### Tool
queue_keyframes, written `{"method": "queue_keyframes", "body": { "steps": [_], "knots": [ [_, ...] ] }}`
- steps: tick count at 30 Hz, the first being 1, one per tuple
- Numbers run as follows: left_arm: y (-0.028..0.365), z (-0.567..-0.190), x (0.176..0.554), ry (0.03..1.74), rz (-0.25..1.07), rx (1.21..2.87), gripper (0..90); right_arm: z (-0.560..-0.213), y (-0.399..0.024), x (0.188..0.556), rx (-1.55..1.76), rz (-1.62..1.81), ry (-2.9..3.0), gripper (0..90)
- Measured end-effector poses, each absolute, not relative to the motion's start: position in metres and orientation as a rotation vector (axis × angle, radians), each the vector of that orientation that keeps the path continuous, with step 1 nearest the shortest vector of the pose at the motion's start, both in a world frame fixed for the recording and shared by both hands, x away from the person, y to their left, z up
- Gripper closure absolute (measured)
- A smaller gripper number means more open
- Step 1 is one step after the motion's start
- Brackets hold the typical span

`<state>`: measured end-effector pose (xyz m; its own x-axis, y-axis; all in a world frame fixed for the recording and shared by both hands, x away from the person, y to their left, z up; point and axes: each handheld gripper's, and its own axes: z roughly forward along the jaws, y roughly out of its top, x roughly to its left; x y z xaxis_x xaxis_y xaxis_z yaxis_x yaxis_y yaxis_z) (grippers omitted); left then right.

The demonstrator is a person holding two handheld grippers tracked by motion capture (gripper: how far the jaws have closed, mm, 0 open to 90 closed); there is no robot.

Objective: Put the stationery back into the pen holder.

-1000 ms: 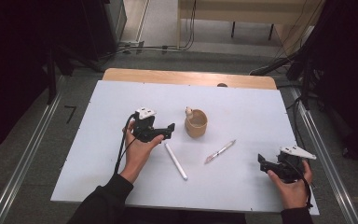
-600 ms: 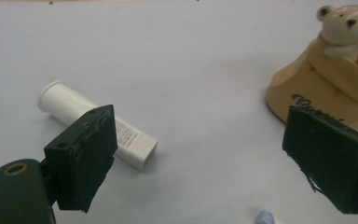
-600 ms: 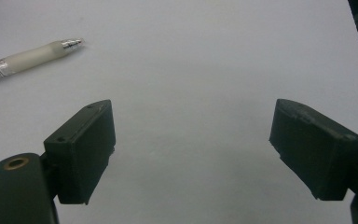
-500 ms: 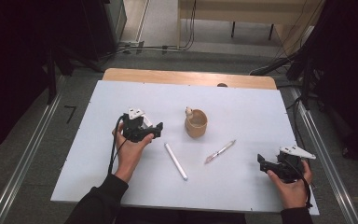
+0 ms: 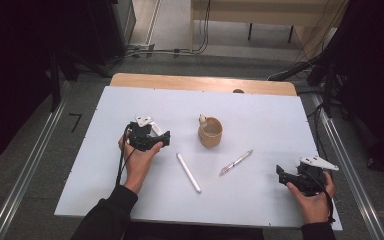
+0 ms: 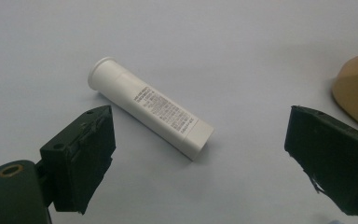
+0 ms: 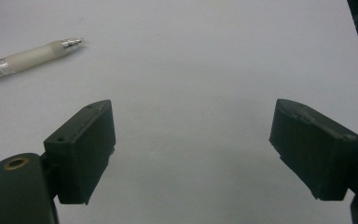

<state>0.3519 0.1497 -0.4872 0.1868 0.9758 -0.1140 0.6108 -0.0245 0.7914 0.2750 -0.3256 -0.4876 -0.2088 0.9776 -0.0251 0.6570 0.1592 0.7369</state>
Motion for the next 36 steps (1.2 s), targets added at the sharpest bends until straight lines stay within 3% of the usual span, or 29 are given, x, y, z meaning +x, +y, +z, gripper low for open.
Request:
{"method": "queue_keyframes", "body": {
  "steps": [36],
  "knots": [
    [0.144,-0.507,0.382,1.65,0.686,1.736,9.2,-0.489,-0.325,0.275,1.545,0.82,1.941,12.7]
  ]
}}
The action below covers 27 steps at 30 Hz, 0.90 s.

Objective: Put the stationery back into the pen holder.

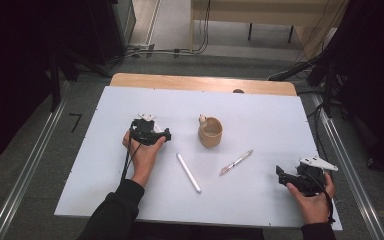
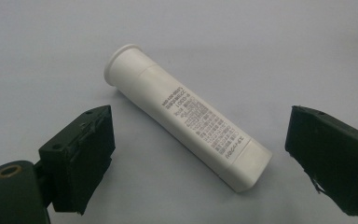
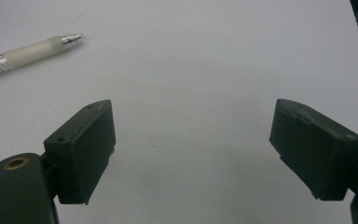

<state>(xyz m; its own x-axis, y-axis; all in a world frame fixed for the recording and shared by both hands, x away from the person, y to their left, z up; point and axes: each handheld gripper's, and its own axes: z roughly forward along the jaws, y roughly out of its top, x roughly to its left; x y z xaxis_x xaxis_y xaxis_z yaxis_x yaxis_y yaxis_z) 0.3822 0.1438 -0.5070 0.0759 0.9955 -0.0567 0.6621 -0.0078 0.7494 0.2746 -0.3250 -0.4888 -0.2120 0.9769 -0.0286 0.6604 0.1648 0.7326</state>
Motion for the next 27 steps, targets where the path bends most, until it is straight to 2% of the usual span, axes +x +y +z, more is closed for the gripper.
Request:
{"method": "queue_keyframes", "body": {
  "steps": [11,20,27],
  "knots": [
    [0.1412,-0.5102,0.3872,1.667,0.703,1.757,10.4,-0.489,-0.3248,0.2747,1.546,0.819,1.943,12.7],
    [0.1381,-0.5103,0.3873,1.654,0.735,1.787,16.5,-0.489,-0.3249,0.2746,1.544,0.817,1.944,12.7],
    [0.1368,-0.5091,0.3851,1.633,0.73,1.793,26.7,-0.4889,-0.3251,0.2744,1.543,0.818,1.943,12.7]
  ]
}}
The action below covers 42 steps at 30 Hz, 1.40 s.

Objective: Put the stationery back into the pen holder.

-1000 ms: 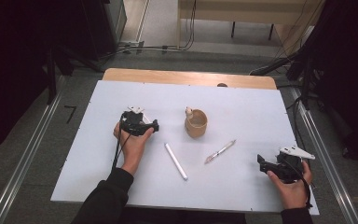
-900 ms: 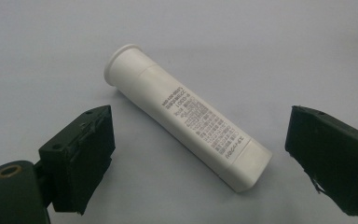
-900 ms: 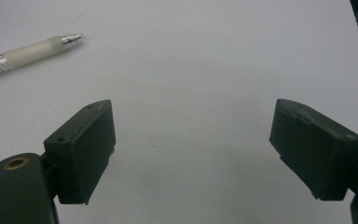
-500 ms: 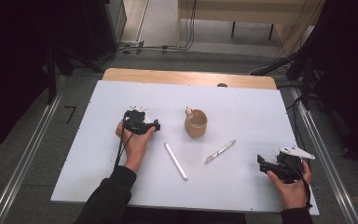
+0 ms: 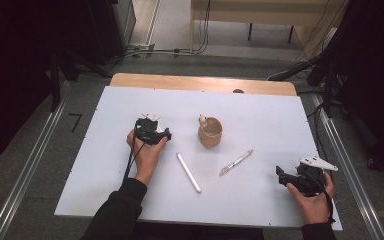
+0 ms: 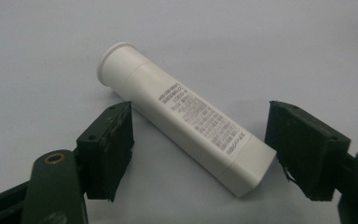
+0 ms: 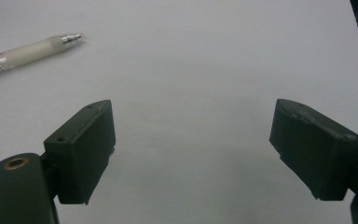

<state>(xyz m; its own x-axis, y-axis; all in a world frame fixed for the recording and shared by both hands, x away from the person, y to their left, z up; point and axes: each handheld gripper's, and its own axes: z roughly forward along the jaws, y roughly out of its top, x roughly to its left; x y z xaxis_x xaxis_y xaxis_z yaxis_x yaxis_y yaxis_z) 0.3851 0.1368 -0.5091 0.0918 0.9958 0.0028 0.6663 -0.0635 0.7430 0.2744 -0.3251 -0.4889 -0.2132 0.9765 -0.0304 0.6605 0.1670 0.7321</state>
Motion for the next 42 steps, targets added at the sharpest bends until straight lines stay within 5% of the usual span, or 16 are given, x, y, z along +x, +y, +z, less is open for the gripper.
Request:
{"method": "queue_keyframes", "body": {
  "steps": [21,30,42],
  "knots": [
    [0.156,-0.508,0.379,1.647,0.746,1.738,64.6,-0.489,-0.325,0.274,1.543,0.817,1.943,12.7],
    [0.154,-0.509,0.382,1.653,0.75,1.719,55.9,-0.489,-0.325,0.274,1.544,0.815,1.945,12.7],
    [0.153,-0.509,0.391,1.682,0.801,1.708,64.5,-0.489,-0.324,0.275,1.544,0.815,1.946,12.7]
  ]
}}
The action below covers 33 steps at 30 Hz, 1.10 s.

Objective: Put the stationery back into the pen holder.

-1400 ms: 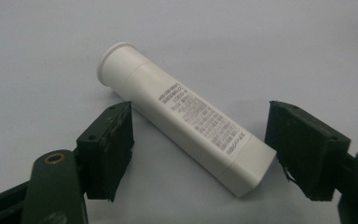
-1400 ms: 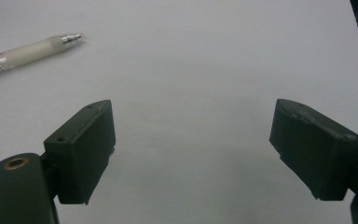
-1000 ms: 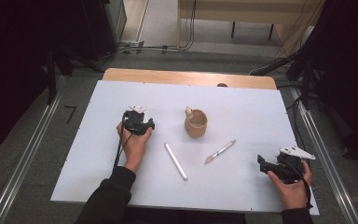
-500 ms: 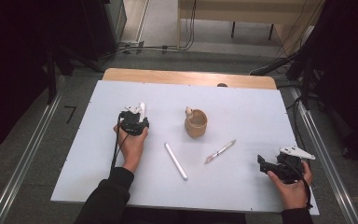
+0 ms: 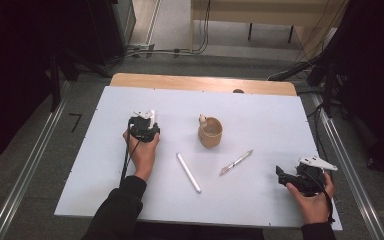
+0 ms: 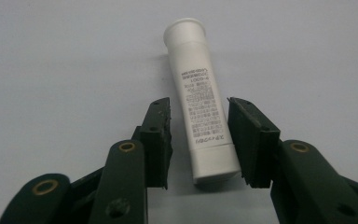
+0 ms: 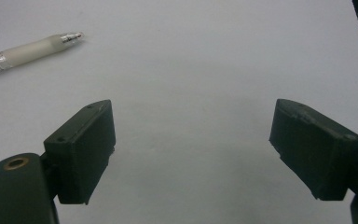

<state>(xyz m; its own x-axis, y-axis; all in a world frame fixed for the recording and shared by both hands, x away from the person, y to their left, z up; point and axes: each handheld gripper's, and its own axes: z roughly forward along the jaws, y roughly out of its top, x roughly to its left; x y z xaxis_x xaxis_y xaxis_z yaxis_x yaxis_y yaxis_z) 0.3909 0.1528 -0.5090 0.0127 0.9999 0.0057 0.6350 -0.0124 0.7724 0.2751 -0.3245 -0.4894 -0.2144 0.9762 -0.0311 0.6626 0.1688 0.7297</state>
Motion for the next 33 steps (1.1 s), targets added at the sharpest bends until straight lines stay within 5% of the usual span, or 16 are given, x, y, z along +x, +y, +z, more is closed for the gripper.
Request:
{"method": "queue_keyframes", "body": {
  "steps": [4,33],
  "knots": [
    [0.151,-0.509,0.391,1.669,0.807,1.726,71.3,-0.489,-0.324,0.275,1.541,0.817,1.946,12.7],
    [0.174,-0.491,0.353,1.446,0.589,1.739,72.3,-0.489,-0.322,0.275,1.543,0.831,1.95,12.7]
  ]
}}
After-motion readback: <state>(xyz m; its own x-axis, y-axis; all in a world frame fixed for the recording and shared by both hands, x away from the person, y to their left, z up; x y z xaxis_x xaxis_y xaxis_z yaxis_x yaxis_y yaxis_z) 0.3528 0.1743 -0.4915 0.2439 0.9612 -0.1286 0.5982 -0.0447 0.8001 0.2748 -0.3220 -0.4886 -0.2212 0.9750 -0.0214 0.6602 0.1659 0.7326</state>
